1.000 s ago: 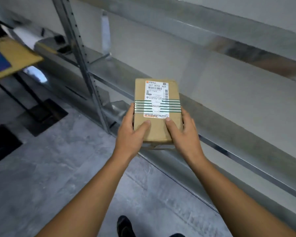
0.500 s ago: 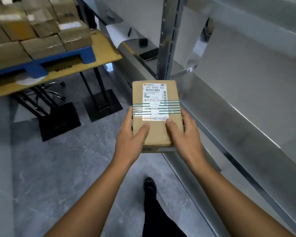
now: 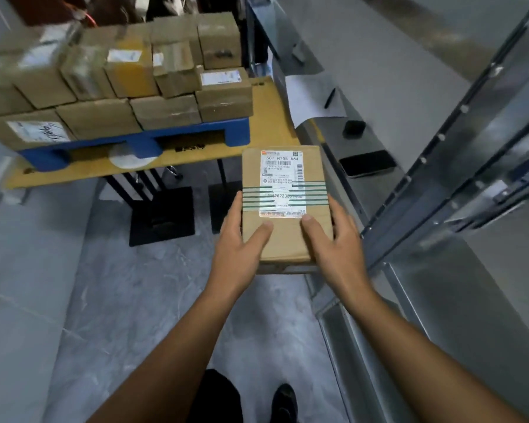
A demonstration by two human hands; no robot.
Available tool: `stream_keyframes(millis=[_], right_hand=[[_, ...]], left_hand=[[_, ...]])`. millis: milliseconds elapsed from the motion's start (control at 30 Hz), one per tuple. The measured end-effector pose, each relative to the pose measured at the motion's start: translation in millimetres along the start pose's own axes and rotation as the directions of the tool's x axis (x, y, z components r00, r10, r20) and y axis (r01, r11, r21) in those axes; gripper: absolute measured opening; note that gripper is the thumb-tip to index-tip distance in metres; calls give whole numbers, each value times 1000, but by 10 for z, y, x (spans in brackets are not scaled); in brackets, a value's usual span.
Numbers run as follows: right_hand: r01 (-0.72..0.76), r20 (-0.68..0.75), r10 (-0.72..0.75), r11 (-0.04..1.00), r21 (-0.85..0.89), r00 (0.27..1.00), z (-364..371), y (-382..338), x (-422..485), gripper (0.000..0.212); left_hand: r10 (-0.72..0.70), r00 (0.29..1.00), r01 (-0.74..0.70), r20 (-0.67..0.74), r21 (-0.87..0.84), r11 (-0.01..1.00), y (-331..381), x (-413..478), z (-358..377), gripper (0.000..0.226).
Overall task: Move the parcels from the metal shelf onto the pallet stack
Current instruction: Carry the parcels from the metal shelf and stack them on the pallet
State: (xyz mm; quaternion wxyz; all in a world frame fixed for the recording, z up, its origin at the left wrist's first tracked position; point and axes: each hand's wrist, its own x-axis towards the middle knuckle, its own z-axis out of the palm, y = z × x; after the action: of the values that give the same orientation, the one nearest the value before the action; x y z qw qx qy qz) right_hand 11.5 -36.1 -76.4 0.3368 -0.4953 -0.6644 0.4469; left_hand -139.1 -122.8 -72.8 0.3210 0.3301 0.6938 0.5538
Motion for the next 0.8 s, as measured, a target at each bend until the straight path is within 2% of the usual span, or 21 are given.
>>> stream_keyframes(millis=[300, 533, 800], right_hand=[[0, 7, 0, 1000, -16, 1000, 730, -62, 1482, 56], [19, -2, -19, 1000, 9, 1000, 1288, -695, 2717, 57], [-18, 86, 8, 992, 126, 996, 1708, -1207, 3946, 45]], left_hand=[[-8, 1000, 8, -21, 7, 1000, -162, 1624, -163, 77], [39, 999, -39, 9, -11, 999, 162, 3026, -549, 75], [55, 998, -54, -12, 65, 996, 499, 4318, -784, 67]])
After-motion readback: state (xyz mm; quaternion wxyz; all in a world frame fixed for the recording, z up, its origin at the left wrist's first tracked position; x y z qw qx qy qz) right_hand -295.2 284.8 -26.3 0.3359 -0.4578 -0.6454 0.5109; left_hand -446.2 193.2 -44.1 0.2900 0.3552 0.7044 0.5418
